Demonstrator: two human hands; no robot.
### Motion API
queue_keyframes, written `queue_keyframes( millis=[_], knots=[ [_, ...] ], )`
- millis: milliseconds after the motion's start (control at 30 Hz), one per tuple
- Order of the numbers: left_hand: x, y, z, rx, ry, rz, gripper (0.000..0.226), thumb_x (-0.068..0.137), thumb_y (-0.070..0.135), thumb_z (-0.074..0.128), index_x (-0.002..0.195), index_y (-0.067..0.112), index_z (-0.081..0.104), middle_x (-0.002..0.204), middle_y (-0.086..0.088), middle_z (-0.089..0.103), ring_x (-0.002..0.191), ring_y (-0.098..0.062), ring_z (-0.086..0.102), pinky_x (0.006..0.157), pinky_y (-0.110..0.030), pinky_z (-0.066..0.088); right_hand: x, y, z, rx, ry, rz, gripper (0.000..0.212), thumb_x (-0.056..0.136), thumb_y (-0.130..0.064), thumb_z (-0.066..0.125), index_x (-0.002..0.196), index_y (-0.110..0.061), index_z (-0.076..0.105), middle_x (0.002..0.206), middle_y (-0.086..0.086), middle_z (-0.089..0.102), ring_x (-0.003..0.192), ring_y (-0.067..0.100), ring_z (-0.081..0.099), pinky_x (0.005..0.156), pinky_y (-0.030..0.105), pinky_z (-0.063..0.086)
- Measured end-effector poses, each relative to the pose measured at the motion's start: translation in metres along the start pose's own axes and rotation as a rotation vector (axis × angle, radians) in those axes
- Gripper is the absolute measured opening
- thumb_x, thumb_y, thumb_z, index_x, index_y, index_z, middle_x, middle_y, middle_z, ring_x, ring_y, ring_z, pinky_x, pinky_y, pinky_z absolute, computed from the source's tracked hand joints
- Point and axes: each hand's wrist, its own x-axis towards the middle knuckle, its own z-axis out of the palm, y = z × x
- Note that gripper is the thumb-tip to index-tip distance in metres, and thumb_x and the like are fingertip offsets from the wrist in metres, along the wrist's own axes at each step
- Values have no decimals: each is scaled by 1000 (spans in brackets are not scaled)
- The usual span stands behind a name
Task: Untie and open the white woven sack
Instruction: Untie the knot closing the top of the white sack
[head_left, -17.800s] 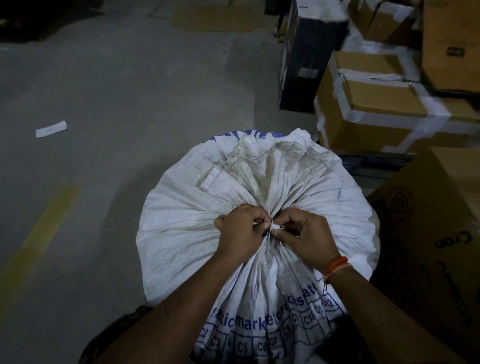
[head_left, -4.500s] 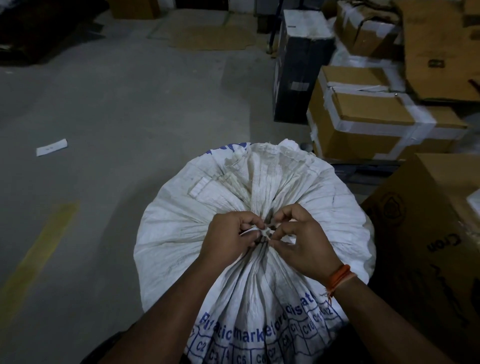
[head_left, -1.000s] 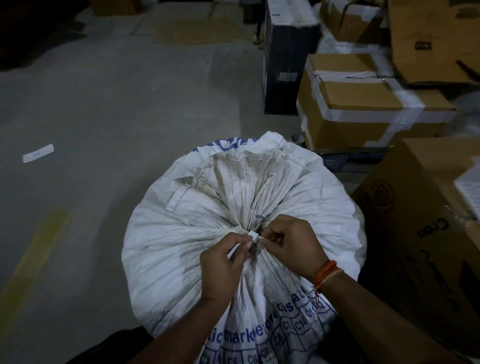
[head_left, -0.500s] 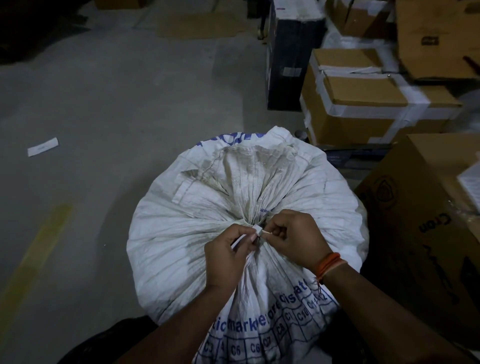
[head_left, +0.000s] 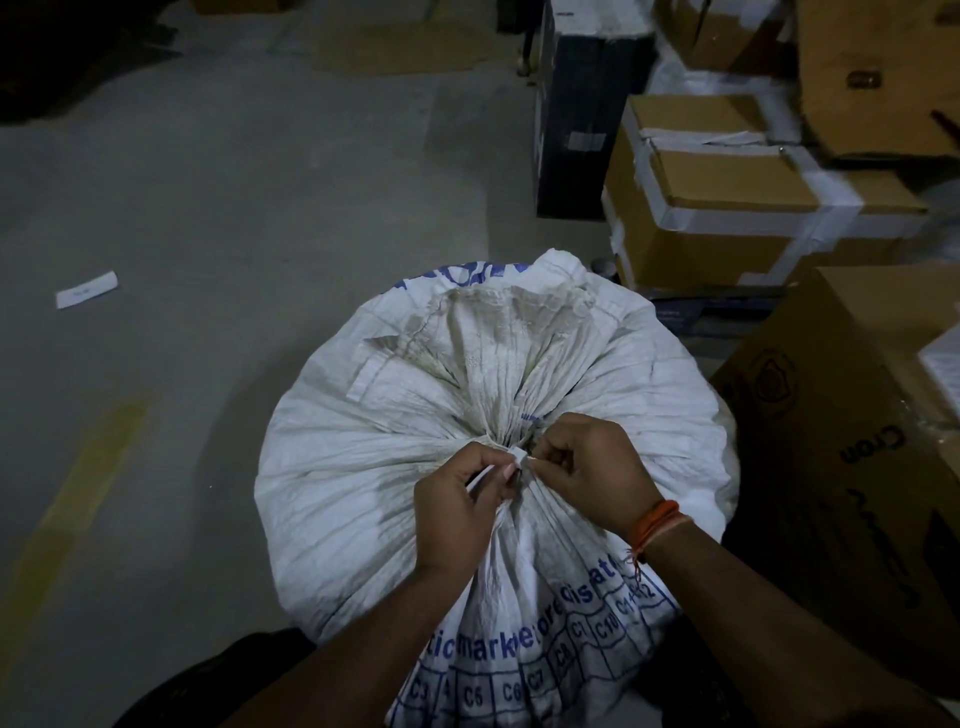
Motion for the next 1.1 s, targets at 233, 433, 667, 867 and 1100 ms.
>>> queue_keyframes(
  millis=[233,433,667,867,1100],
  knots=[
    [1,-3,-1,1,1,5,16,98,17,71,90,30,74,87,9,79,74,-13,77,72,-44,66,3,0,2,4,4,-1,10,79,-16,83,74,-14,75,74,-5,62,63,5,52,61,17,43],
    [2,-3,1,1,-9,-1,8,96,29,70,91,32,75,89,10,79,75,-14,78,72,-48,66,-1,3,-2,11,-7,2,10,76,-21,84,73,-21,74,70,-9,63,60,2,55,57,7,40],
    [3,-2,2,26,10,-12,12,96,19,73,91,29,75,89,11,79,72,-12,75,70,-47,66,0,5,-7,12,-8,1,9,76,-16,81,71,-19,74,68,-7,64,60,7,59,57,6,40],
    [3,-2,2,10,12,-49,16,97,16,73,90,30,75,86,9,79,71,-15,76,70,-50,66,0,4,-5,-4,-5,2,11,77,-14,81,70,-18,74,69,-12,60,60,2,54,57,6,39],
    [3,-2,2,48,4,-46,15,97,15,73,91,28,75,85,10,79,73,-12,77,72,-47,66,0,4,-4,-11,0,-26,11,78,-10,80,71,-14,73,71,-4,63,61,3,53,59,11,41]
  ],
)
